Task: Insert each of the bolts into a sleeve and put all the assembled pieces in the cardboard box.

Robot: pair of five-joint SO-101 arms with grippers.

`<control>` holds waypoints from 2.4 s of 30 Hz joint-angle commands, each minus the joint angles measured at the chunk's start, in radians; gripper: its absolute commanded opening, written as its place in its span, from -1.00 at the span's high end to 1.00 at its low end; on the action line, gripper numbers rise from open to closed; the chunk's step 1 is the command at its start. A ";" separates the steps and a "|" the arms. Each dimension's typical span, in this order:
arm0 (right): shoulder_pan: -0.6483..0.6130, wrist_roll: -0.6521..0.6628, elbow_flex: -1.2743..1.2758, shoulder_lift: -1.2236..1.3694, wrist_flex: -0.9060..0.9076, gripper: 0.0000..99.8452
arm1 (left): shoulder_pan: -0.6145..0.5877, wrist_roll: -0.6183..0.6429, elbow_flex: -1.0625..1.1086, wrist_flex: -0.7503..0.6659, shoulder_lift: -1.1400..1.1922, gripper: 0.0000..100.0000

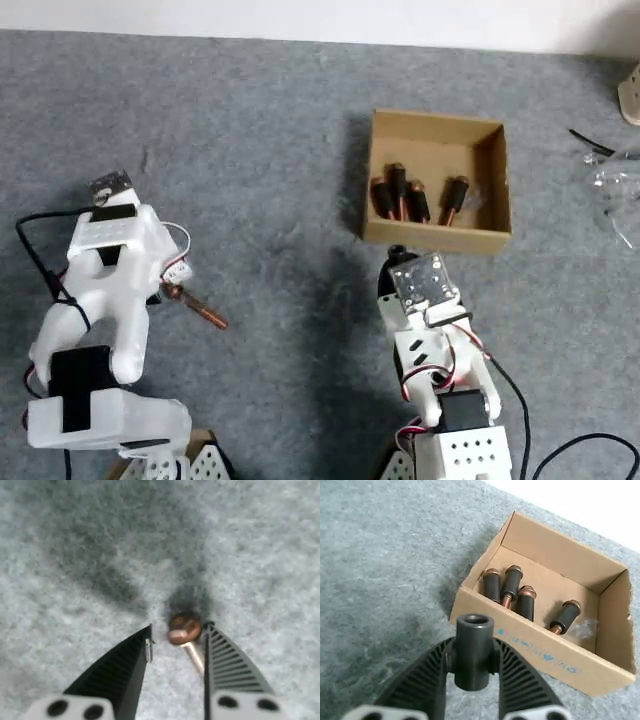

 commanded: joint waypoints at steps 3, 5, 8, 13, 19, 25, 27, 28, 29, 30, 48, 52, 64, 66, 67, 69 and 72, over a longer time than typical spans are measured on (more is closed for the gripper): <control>-0.002 -0.002 0.128 -0.016 -0.001 0.99 | 0.119 -0.008 0.071 0.009 -0.042 0.57; -0.002 -0.002 0.128 -0.016 -0.001 0.99 | 0.151 -0.008 0.084 0.009 -0.042 0.49; -0.002 -0.002 0.128 -0.016 -0.001 0.99 | 0.157 -0.006 0.087 -0.011 -0.042 0.39; -0.002 -0.002 0.128 -0.016 -0.001 0.99 | 0.156 0.078 0.150 -0.126 -0.041 0.40; -0.002 -0.002 0.128 -0.016 -0.001 0.99 | 0.153 0.083 0.159 -0.149 -0.016 0.53; -0.002 -0.002 0.128 -0.016 -0.001 0.99 | 0.153 0.084 0.001 -0.049 0.173 0.85; -0.002 -0.002 0.128 -0.016 -0.001 0.99 | 0.153 0.083 -0.085 0.044 0.232 1.00; -0.002 -0.002 0.128 -0.016 -0.001 0.99 | 0.153 0.081 -0.124 0.083 0.262 0.99; -0.002 -0.002 0.128 -0.016 -0.001 0.99 | 0.151 0.074 -0.159 0.117 0.288 0.97; -0.002 -0.002 0.128 -0.016 -0.001 0.99 | 0.151 0.051 -0.185 0.146 0.308 0.99; 0.018 0.028 0.127 -0.016 -0.001 0.99 | 0.234 -0.072 -0.226 0.068 0.173 0.99; 0.018 0.032 0.127 -0.016 -0.001 0.99 | 0.285 -0.089 -0.226 0.066 0.073 0.99; 0.018 0.034 0.127 -0.018 -0.001 0.99 | 0.311 -0.094 -0.139 0.084 -0.430 0.99; 0.018 0.034 0.127 -0.018 -0.001 0.99 | 0.311 -0.094 -0.090 0.084 -0.521 0.99; 0.018 0.034 0.127 -0.018 -0.001 0.99 | 0.311 -0.094 -0.064 0.084 -0.568 0.99; 0.018 0.034 0.127 -0.018 -0.001 0.99 | 0.309 -0.094 -0.005 0.084 -0.668 0.99; 0.018 0.034 0.127 -0.018 -0.001 0.99 | 0.303 -0.094 0.088 0.086 -0.834 0.99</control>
